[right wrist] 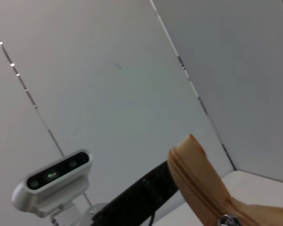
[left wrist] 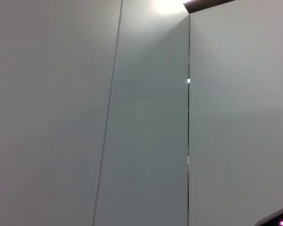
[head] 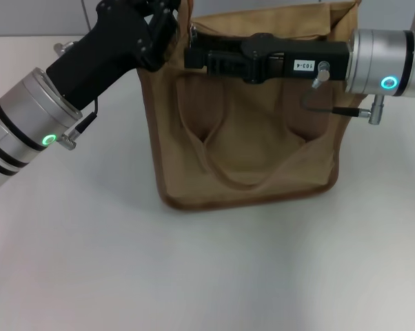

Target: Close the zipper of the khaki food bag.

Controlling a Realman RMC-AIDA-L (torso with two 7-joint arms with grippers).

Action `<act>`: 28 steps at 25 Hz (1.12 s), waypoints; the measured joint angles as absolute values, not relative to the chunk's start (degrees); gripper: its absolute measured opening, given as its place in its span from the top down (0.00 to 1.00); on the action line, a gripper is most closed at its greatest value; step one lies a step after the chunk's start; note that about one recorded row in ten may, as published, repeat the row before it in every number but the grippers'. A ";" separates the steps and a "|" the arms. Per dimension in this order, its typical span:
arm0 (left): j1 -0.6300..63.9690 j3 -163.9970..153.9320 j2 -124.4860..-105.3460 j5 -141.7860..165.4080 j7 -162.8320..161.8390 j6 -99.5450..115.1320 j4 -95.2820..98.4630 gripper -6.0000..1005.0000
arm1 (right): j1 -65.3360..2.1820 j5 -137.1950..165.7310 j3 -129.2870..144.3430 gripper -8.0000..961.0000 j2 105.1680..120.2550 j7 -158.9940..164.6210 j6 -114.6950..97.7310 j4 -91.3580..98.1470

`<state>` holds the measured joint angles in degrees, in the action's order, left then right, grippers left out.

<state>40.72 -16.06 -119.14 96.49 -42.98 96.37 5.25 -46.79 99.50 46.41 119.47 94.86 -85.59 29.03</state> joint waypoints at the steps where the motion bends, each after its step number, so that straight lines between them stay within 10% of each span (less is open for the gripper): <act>1: 40.72 -16.04 -119.16 96.20 -42.98 96.30 5.13 0.93 | -46.73 99.40 46.41 0.57 119.50 94.88 -85.23 29.03; 28: 41.52 -12.76 -119.06 95.38 -39.71 94.02 -0.27 0.91 | -46.79 98.20 47.23 0.63 119.64 95.84 -82.99 29.09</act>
<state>41.52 -12.76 -119.06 95.38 -39.71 94.02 -0.27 -46.79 98.20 47.23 119.64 95.84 -82.99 29.09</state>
